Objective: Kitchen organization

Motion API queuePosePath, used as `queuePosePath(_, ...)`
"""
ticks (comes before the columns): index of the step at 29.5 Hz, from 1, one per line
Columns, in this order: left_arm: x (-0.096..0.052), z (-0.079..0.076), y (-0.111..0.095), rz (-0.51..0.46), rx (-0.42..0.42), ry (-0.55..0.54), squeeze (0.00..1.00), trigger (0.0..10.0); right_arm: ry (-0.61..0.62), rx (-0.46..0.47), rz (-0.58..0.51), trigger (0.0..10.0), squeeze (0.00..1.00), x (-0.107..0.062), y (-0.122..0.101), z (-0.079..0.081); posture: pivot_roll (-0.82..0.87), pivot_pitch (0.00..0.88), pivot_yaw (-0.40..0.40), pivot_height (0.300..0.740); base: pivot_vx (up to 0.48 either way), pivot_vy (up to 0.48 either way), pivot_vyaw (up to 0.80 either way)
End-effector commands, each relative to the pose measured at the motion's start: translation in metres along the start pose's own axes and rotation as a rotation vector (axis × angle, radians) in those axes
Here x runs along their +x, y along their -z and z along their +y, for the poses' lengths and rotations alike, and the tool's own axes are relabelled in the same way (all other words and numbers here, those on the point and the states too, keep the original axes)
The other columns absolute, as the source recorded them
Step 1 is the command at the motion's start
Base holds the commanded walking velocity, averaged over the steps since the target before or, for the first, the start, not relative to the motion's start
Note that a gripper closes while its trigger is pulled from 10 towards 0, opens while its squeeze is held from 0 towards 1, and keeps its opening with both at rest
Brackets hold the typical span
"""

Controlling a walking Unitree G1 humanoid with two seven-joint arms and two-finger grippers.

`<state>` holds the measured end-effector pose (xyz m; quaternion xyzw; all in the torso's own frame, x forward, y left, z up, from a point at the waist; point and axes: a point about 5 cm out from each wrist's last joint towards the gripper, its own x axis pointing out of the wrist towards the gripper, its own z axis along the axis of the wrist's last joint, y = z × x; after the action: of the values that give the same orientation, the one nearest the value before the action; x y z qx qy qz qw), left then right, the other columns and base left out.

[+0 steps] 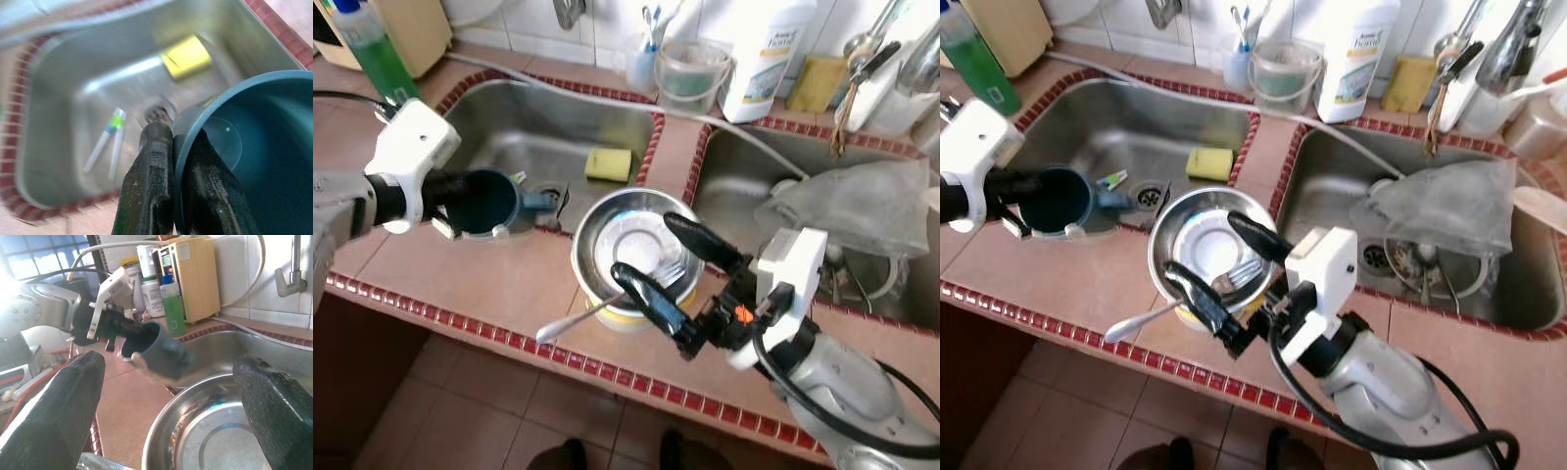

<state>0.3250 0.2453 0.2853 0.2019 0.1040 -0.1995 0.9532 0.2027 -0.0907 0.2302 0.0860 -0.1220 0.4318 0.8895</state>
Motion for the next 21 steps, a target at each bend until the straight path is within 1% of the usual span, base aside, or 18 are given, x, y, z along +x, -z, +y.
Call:
queuePosePath(1, -0.003, 0.009, -0.006, -0.041, -0.009, -0.056, 0.0, 10.0, 0.014, 0.004, -0.014, 10.0, 0.0, -0.001, -0.002, -0.003, -0.02, 0.212, 0.0, 0.74, 0.0, 0.0, 0.0)
queuePosePath(3, 0.0, 0.009, -0.007, -0.055, -0.015, -0.067, 0.0, 10.0, 0.02, 0.004, -0.017, 10.0, 0.0, 0.0, -0.003, -0.004, -0.02, 0.213, 0.0, 0.74, 0.0, 0.0, 0.0)
queuePosePath(5, 0.01, 0.007, -0.009, -0.095, -0.038, -0.086, 0.0, 10.0, 0.039, 0.005, -0.033, 10.0, 0.0, 0.003, -0.005, -0.006, -0.02, 0.213, -0.001, 0.74, 0.0, 0.0, 0.0)
queuePosePath(6, 0.011, 0.007, -0.01, -0.099, -0.038, -0.087, 0.0, 10.0, 0.04, 0.005, -0.034, 10.0, 0.0, 0.003, -0.006, -0.006, -0.02, 0.213, -0.001, 0.74, 0.0, 0.0, 0.0)
queuePosePath(7, 0.015, 0.005, -0.011, -0.115, -0.044, -0.083, 0.0, 10.0, 0.043, 0.011, -0.037, 10.0, 0.0, 0.004, -0.006, -0.006, -0.03, 0.213, -0.004, 0.74, 0.0, 0.0, 0.0)
queuePosePath(8, 0.023, 0.002, -0.012, -0.138, -0.051, -0.078, 0.0, 10.0, 0.051, 0.019, -0.039, 10.0, 0.0, 0.005, -0.007, -0.007, -0.03, 0.215, -0.004, 0.74, 0.0, 0.0, 0.0)
queuePosePath(11, 0.035, -0.003, -0.014, -0.164, -0.047, -0.088, 0.0, 10.0, 0.065, 0.021, -0.038, 10.0, 0.0, 0.006, -0.008, -0.008, -0.04, 0.217, -0.002, 0.74, 0.0, 0.0, 0.0)
queuePosePath(12, 0.045, -0.007, -0.015, -0.185, -0.056, -0.095, 0.0, 10.0, 0.073, 0.024, -0.039, 10.0, 0.0, 0.007, -0.01, -0.008, -0.04, 0.219, -0.006, 0.74, 0.0, 0.0, 0.0)
queuePosePath(13, 0.047, -0.008, -0.016, -0.19, -0.058, -0.098, 0.0, 10.0, 0.075, 0.025, -0.039, 10.0, 0.0, 0.007, -0.01, -0.009, -0.04, 0.219, -0.006, 0.74, 0.0, 0.0, 0.0)
queuePosePath(14, 0.054, -0.01, -0.018, -0.213, -0.052, -0.11, 0.0, 10.0, 0.076, 0.021, -0.041, 10.0, 0.0, 0.007, -0.012, -0.008, -0.05, 0.222, -0.005, 0.74, 0.0, 0.0, 0.0)
queuePosePath(15, 0.057, -0.011, -0.019, -0.221, -0.051, -0.114, 0.0, 10.0, 0.075, 0.02, -0.041, 10.0, 0.0, 0.006, -0.012, -0.008, -0.06, 0.224, -0.006, 0.74, 0.0, 0.0, 0.0)
queuePosePath(16, 0.057, -0.011, -0.019, -0.221, -0.051, -0.114, 0.0, 10.0, 0.075, 0.02, -0.041, 10.0, 0.0, 0.006, -0.012, -0.008, -0.06, 0.224, -0.006, 0.74, 0.0, 0.0, 0.0)
queuePosePath(17, 0.067, -0.013, -0.021, -0.234, -0.039, -0.135, 0.0, 10.0, 0.071, 0.018, -0.036, 10.0, 0.0, 0.005, -0.014, -0.006, -0.07, 0.23, -0.005, 0.74, 0.0, 0.0, 0.0)
queuePosePath(18, 0.071, -0.014, -0.022, -0.242, -0.032, -0.147, 0.0, 10.0, 0.069, 0.02, -0.035, 10.0, 0.0, 0.004, -0.015, -0.005, -0.07, 0.232, -0.004, 0.74, 0.0, 0.0, 0.0)
queuePosePath(19, 0.074, -0.015, -0.022, -0.248, -0.039, -0.147, 0.0, 10.0, 0.069, 0.021, -0.033, 10.0, 0.0, 0.003, -0.016, -0.004, -0.08, 0.234, -0.004, 0.74, 0.0, 0.0, 0.0)
queuePosePath(20, 0.081, -0.018, -0.021, -0.248, -0.058, -0.136, 0.0, 10.0, 0.07, 0.016, -0.031, 10.0, 0.0, 0.002, -0.018, -0.003, -0.09, 0.239, -0.004, 0.74, 0.0, 0.0, 0.0)
queuePosePath(21, 0.083, -0.019, -0.021, -0.247, -0.059, -0.134, 0.0, 10.0, 0.071, 0.014, -0.03, 10.0, 0.0, 0.002, -0.019, -0.003, -0.09, 0.242, -0.002, 0.74, 0.0, 0.0, 0.0)
